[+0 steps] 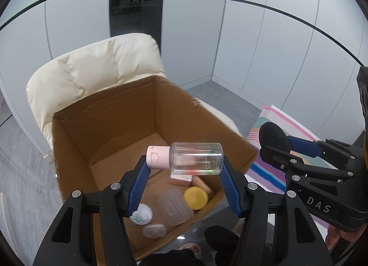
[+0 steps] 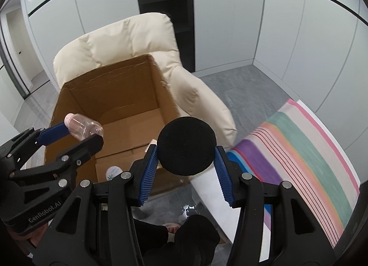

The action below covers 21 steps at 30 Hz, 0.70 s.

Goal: Organize objects
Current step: 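Carry vial with left tool while right carries sponge to cardboard box, then open left tool releasing vial while right drops sponge into box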

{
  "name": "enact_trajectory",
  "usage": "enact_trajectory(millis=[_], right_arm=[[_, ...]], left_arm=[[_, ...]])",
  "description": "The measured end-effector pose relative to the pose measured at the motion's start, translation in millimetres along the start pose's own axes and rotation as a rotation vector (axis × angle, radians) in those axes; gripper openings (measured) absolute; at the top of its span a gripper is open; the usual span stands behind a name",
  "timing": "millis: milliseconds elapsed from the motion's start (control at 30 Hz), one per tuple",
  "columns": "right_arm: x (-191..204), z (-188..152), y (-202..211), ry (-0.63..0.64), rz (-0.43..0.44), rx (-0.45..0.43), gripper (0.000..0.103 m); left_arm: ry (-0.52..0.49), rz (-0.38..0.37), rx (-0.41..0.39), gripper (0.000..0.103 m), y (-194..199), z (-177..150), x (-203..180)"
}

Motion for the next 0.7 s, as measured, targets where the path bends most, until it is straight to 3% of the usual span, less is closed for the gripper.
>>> enact_trajectory(millis=[433,533,600,667,700], right_arm=[[64,16,-24,0.093,0.066,0.030,0.052],[76,17,-31,0.107,0.075,0.044,0.052],[81,18,-35,0.101,0.075,0.053,0.052],[83,20,-38,0.084,0.080,0.056,0.053],[84,21,-39,0.079,0.083,0.055,0.055]], left_arm=[[0.061,0.088,0.007,0.064,8,-12,58],[0.065,0.112,-0.005,0.074,13,-13,69],[0.074,0.133,-0.017,0.093,16,-12,76],[0.092,0.156,-0.034,0.103,20,-12,87],[0.099,0.169,-0.039,0.103,22,-12,91]])
Point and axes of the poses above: each gripper's, at about its wrist camera, not at the fingertips, and y roughly against the way its jaws point, x to its left, z to its top, the point moved 6 cm from there along -y, roughly the way its jaws point, and after that the axes turned 2 degrees about -x, right-handed, at the moved point
